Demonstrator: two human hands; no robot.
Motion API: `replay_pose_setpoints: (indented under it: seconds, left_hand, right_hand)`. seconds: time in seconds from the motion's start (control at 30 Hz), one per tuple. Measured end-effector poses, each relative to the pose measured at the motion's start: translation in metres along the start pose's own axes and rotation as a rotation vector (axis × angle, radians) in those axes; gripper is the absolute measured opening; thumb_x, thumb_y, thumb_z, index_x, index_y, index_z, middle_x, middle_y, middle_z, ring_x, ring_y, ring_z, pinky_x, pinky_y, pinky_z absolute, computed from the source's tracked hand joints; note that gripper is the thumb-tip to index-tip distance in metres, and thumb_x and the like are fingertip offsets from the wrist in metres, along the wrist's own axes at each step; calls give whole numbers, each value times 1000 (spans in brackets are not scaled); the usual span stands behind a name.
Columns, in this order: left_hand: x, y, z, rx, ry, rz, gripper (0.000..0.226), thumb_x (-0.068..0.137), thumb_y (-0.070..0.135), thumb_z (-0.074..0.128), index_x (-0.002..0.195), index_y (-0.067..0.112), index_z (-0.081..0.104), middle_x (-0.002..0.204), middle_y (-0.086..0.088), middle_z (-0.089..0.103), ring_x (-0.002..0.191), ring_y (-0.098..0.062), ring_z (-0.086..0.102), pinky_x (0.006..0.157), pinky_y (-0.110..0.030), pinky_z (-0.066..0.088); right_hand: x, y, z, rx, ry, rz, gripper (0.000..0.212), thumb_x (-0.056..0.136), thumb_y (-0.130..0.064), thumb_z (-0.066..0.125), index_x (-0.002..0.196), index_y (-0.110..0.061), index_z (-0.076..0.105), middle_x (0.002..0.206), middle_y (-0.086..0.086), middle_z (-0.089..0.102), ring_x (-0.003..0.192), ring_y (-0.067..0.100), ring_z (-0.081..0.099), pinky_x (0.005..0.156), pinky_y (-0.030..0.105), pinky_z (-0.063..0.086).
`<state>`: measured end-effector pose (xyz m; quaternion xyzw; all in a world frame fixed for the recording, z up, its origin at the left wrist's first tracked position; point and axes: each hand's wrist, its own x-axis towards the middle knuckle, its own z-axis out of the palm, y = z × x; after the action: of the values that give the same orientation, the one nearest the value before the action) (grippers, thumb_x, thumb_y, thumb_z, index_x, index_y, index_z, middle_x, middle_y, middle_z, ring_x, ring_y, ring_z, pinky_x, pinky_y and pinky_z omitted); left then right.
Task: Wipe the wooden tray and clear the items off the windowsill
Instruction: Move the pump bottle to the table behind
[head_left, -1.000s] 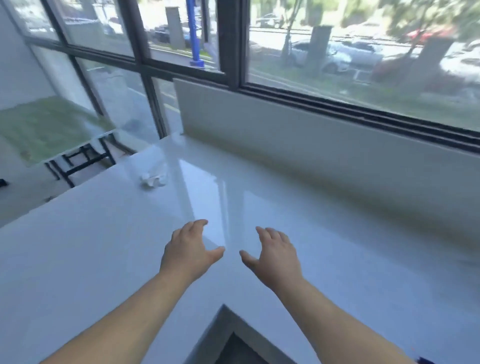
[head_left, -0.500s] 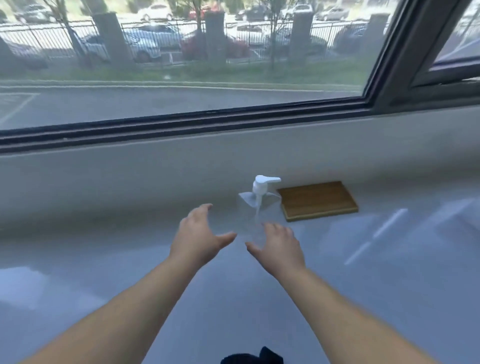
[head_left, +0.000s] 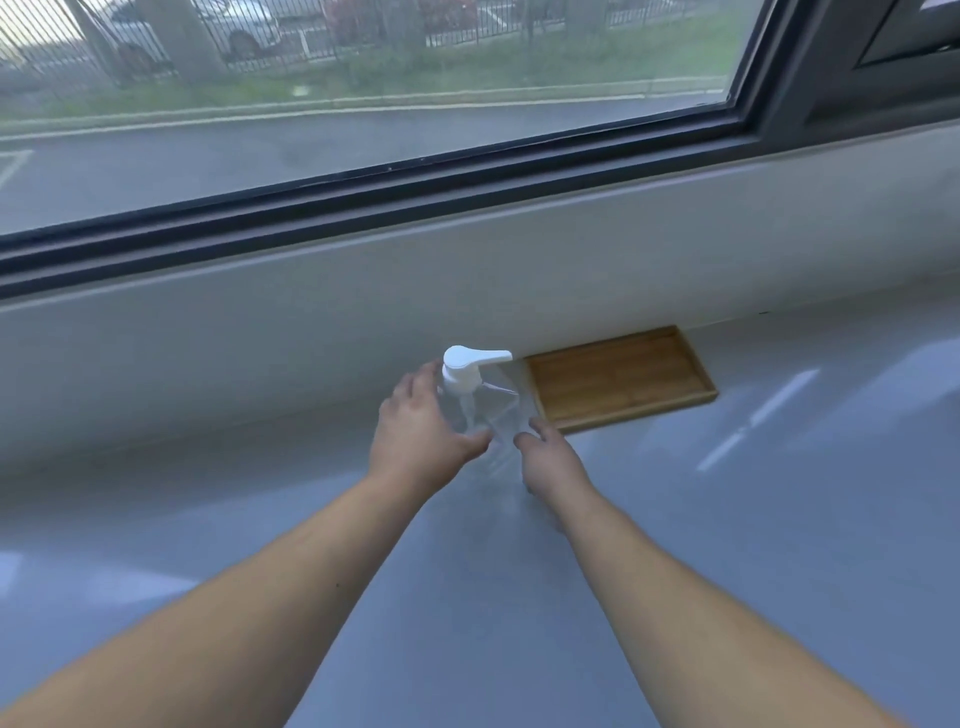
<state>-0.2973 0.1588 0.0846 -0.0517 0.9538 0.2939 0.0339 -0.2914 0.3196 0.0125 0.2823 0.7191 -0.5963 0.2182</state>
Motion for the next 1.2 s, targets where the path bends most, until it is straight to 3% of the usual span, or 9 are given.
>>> replay_pose_setpoints:
  seconds: [0.1, 0.17, 0.23, 0.37, 0.57, 0.77, 1.0, 1.13, 1.2]
  left_hand:
    - [-2, -6, -5, -24, 10, 5, 103, 70, 45, 88, 156, 24, 35, 144, 0, 51, 131, -25, 50, 103, -36, 42]
    - [-7, -11, -11, -40, 36, 2, 102, 68, 46, 88, 154, 27, 37, 145, 1, 52, 129, -23, 50, 102, -35, 43]
    - [-18, -22, -22, -56, 66, -9, 102, 67, 49, 88, 153, 30, 37, 145, 4, 52, 128, -21, 50, 101, -32, 43]
    - [-53, -59, -57, -85, 112, -40, 102, 66, 53, 88, 152, 36, 36, 145, 9, 52, 128, -16, 49, 101, -30, 44]
    - [-150, -150, -145, -119, 228, -189, 99, 64, 53, 85, 149, 42, 36, 143, 13, 51, 129, -14, 49, 99, -39, 51]
    - [-323, -272, -254, -74, 398, -354, 100, 66, 57, 83, 151, 41, 31, 146, 8, 47, 132, -22, 44, 99, -33, 41]
    - [-598, -406, -376, 9, 612, -626, 105, 64, 60, 84, 152, 39, 29, 148, 3, 48, 135, -27, 45, 104, -41, 46]
    - [-746, -467, -424, 42, 744, -821, 106, 65, 63, 86, 152, 38, 30, 150, 2, 48, 133, -28, 47, 102, -41, 46]
    - [-802, -491, -436, 44, 803, -905, 106, 63, 63, 86, 150, 40, 31, 150, 5, 48, 132, -26, 48, 99, -40, 47]
  right_hand:
    - [-3, -1, 13, 113, -54, 57, 50, 98, -30, 47, 148, -32, 50, 126, 4, 61, 97, 25, 63, 81, 34, 51]
    - [-7, 1, 21, 173, -94, 91, 34, 99, -28, 44, 127, -24, 63, 107, 6, 64, 79, 22, 57, 66, 31, 46]
    - [-14, 3, 33, 216, -129, 125, 27, 98, -32, 46, 113, -18, 64, 96, 4, 57, 78, 24, 49, 61, 31, 40]
    - [-41, 6, 72, 177, -151, 100, 29, 99, -40, 52, 117, -23, 65, 111, -3, 63, 98, 27, 64, 80, 36, 50]
    - [-127, 16, 179, 63, -284, 23, 35, 102, -36, 47, 130, -20, 58, 133, 5, 56, 109, 32, 66, 98, 45, 53]
    - [-287, 50, 329, -134, -538, -67, 28, 100, -38, 54, 121, -22, 63, 136, 7, 57, 106, 28, 67, 92, 43, 52]
    - [-520, 153, 517, -319, -858, -122, 17, 99, -30, 50, 99, -22, 65, 125, 10, 62, 101, 31, 68, 91, 45, 53]
    - [-642, 219, 614, -443, -1039, -138, 33, 99, -30, 50, 125, -15, 63, 129, 8, 61, 104, 32, 68, 88, 44, 54]
    - [-689, 247, 649, -512, -1120, -151, 32, 100, -31, 49, 127, -17, 59, 130, 7, 59, 104, 30, 67, 86, 42, 53]
